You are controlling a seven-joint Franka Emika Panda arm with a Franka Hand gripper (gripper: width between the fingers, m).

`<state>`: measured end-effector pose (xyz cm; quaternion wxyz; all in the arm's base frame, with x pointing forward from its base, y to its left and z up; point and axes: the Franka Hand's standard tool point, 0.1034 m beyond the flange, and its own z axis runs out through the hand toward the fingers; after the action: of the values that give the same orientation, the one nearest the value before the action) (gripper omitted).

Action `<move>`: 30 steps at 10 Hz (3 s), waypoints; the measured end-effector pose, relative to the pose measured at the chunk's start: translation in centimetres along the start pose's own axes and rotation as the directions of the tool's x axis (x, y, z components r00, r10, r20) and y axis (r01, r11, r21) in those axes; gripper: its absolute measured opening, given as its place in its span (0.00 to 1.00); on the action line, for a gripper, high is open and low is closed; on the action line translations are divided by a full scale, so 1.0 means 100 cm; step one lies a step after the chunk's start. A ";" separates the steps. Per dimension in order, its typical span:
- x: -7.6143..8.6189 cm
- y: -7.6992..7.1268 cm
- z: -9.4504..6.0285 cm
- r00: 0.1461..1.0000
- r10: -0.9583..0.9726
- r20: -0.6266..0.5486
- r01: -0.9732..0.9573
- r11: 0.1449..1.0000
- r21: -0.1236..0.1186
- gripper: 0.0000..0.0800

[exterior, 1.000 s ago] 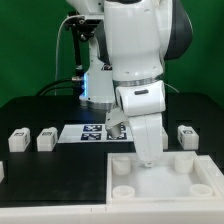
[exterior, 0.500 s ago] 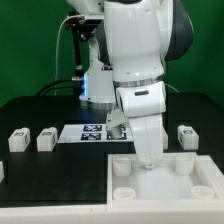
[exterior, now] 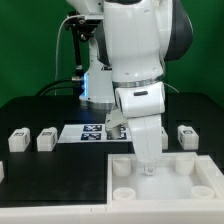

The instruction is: Assemble one leg

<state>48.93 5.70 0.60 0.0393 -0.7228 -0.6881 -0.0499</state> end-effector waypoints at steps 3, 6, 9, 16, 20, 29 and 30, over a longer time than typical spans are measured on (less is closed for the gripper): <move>-0.001 0.000 0.000 1.000 0.001 0.000 -0.001 1.000 0.000 0.80; -0.001 0.000 0.000 1.000 0.002 0.000 -0.002 1.000 0.000 0.81; 0.002 0.000 -0.025 0.997 0.082 0.014 -0.081 0.996 -0.029 0.81; 0.058 -0.042 -0.060 0.743 0.670 -0.014 -0.669 0.740 -0.065 0.81; 0.062 -0.043 -0.059 0.370 0.928 -0.044 -0.929 0.369 -0.030 0.81; 0.099 -0.055 -0.028 0.065 0.979 0.195 -0.998 0.064 0.011 0.81; 0.103 -0.063 -0.034 0.051 0.944 0.327 -0.999 0.053 0.001 0.81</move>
Offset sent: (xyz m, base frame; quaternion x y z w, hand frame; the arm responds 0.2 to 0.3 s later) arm 0.0000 0.0000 0.0000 0.0000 0.0000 0.0000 1.0000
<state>43.10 15.75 5.19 0.0621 -0.9856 -0.0125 0.1565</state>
